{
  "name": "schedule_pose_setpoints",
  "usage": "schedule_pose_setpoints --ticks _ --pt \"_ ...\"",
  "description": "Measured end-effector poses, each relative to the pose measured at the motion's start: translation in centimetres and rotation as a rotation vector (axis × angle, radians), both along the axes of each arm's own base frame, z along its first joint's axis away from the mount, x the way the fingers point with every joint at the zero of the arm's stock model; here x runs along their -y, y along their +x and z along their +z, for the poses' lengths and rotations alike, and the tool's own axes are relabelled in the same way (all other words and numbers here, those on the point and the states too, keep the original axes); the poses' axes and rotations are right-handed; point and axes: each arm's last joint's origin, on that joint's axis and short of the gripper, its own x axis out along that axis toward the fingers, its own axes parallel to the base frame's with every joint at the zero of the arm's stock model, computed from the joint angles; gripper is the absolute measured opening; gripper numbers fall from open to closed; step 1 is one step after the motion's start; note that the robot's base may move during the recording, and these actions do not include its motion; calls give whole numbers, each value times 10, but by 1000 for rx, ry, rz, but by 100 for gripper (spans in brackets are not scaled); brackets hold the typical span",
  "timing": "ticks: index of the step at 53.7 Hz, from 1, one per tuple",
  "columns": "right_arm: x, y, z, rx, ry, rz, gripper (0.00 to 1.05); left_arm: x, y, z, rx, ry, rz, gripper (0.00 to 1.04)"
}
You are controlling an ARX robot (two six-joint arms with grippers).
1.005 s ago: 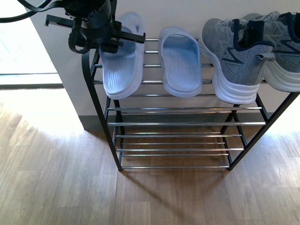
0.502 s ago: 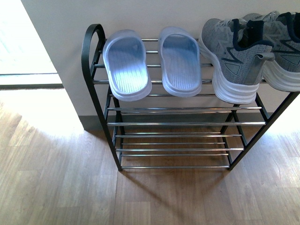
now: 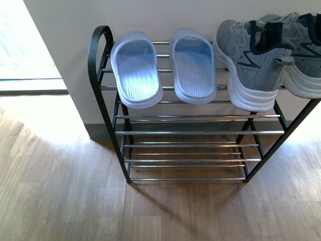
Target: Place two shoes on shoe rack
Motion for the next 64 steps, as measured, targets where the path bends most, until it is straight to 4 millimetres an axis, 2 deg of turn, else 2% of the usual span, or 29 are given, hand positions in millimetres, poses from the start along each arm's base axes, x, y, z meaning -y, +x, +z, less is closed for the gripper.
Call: schedule_pose_setpoints --ticks 3,11,20,39,48,56,64 --pt "0 0 0 0 0 0 96 -5 -9 -4 1 0 4 1" --pt "0 0 0 0 0 0 96 -18 -38 -20 -12 4 0 1" --pt "0 0 0 0 0 0 96 -26 -59 -28 -5 3 4 1" --pt "0 0 0 0 0 0 96 -42 -89 -39 -9 4 7 1" --pt "0 0 0 0 0 0 96 -43 -101 -43 -10 4 3 1" --pt "0 0 0 0 0 0 96 -43 -111 -54 -14 5 2 1" --pt "0 0 0 0 0 0 96 -43 -117 -51 -2 5 2 1"
